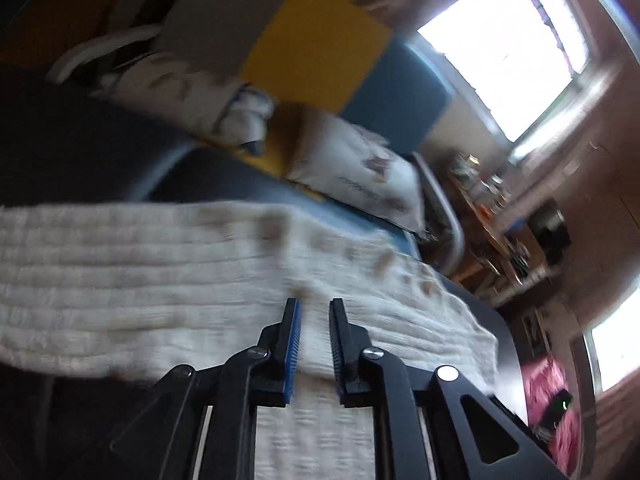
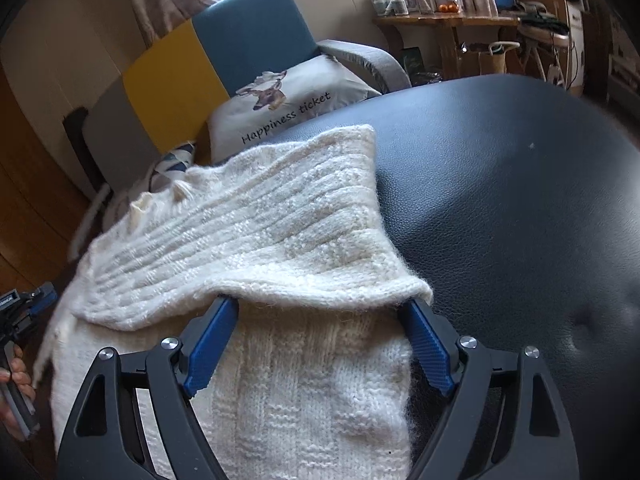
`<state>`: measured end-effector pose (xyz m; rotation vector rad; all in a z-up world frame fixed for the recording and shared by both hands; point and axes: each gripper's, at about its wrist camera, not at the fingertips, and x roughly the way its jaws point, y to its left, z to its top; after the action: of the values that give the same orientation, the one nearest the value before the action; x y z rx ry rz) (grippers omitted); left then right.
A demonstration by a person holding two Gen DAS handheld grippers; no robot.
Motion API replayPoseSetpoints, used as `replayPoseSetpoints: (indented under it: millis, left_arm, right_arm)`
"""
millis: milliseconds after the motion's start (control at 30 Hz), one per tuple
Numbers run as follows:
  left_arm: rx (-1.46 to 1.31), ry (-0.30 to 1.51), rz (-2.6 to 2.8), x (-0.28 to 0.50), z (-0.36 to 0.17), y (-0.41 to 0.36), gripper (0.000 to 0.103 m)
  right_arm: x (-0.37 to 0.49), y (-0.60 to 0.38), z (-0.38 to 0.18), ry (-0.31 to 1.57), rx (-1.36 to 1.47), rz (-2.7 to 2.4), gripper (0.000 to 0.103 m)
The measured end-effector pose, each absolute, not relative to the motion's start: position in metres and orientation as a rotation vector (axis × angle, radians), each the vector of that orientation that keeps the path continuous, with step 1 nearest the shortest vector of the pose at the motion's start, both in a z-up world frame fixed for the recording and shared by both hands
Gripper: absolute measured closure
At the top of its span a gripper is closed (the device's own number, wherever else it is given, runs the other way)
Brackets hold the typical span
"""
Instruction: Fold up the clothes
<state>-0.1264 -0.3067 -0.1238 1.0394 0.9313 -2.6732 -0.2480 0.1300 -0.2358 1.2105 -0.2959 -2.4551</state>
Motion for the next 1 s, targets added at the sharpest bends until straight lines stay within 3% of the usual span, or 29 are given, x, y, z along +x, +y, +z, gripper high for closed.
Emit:
replayPoseSetpoints:
  millis: [133, 233, 367, 533, 667, 900, 1000]
  left_arm:
    - [1.224, 0.701, -2.688, -0.156, -0.133, -0.271, 0.089]
    - [1.414, 0.522, -2.595, -0.176, -0.162, -0.257, 0.089]
    - [1.392, 0.526, -2.615, -0.172, -0.164, -0.258, 0.089]
    - [1.334, 0.621, -2.645, -0.166, -0.154, -0.263, 0.089]
    - [1.305, 0.593, -2.692, -0.167, -0.147, -0.255, 0.089]
    - [1.353, 0.583, -2.657, -0.17, -0.165, -0.254, 0.089]
    - [1.339, 0.595, -2.667, -0.169, -0.16, -0.255, 0.089]
  right_arm:
    - [-0.244, 0.122, -0.23, -0.2, 1.224, -2.475, 0.018]
    - [-0.24, 0.136, -0.229, -0.287, 1.218, -2.499, 0.018]
    - [-0.243, 0.162, -0.234, -0.453, 1.213, -2.459, 0.018]
    - [-0.232, 0.156, -0.208, -0.396, 1.132, -2.486, 0.018]
    - [-0.23, 0.139, -0.19, -0.39, 1.057, -2.356, 0.018]
    - [-0.254, 0.132, -0.224, -0.366, 1.28, -2.403, 0.02]
    - [-0.252, 0.133, -0.221, -0.351, 1.234, -2.405, 0.02]
